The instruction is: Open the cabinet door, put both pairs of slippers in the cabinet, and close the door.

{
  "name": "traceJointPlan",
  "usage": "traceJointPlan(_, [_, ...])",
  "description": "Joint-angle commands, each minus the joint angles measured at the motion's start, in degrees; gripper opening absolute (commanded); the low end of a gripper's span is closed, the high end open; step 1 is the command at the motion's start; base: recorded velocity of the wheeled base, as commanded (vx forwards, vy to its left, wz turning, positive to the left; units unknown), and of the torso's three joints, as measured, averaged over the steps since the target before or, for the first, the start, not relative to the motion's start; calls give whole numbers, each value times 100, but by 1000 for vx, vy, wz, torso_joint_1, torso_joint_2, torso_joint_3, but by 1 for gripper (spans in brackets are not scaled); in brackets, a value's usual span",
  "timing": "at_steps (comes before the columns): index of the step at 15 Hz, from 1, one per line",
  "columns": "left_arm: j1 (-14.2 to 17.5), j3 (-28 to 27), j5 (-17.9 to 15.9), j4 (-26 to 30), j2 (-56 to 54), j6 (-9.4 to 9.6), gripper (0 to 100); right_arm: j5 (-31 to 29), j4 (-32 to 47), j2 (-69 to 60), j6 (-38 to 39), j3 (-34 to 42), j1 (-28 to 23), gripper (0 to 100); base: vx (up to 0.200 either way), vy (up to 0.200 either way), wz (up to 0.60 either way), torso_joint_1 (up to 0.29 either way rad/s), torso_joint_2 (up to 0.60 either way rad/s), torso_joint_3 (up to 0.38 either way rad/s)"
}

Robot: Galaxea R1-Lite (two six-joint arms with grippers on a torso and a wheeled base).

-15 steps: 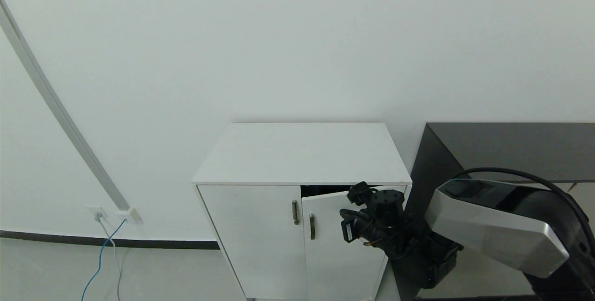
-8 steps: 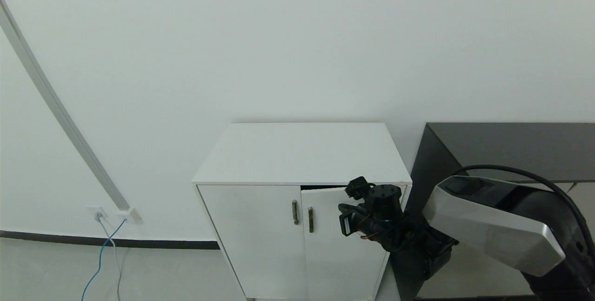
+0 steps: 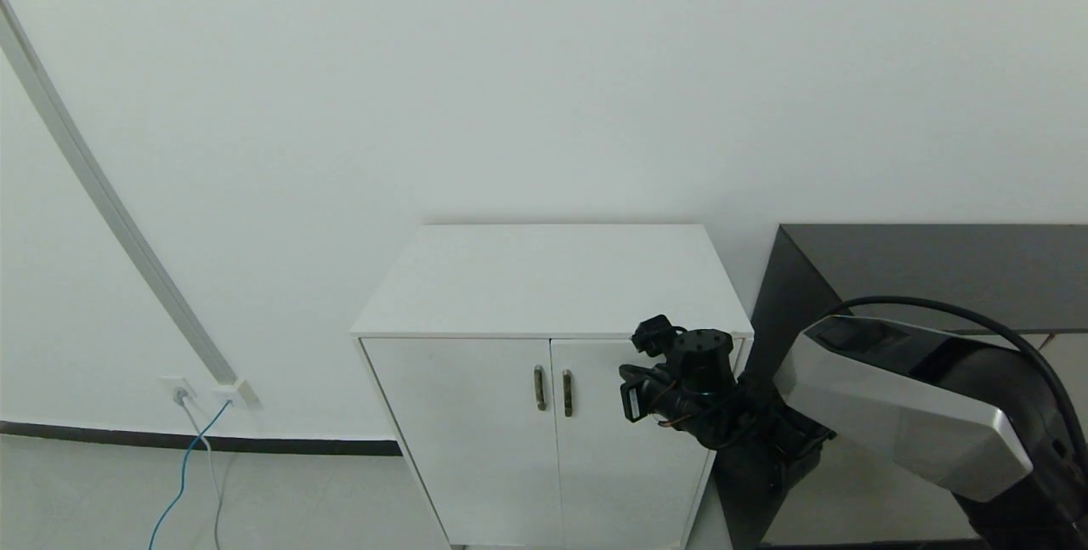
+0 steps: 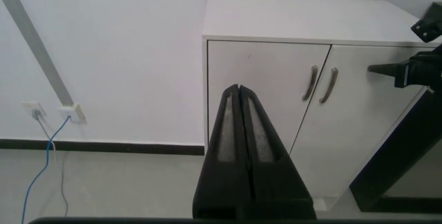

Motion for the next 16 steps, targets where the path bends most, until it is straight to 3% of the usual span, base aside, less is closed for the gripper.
traceJointPlan(1, [1,1,1,-1,9,-10,0,-1,22,7,2,-25,0,0,0,0,0,0,0,0])
traceJointPlan(16, [1,1,1,-1,9,-1,0,-28,110,86,-25,-201,-44,0,0,0,0,0,0,0])
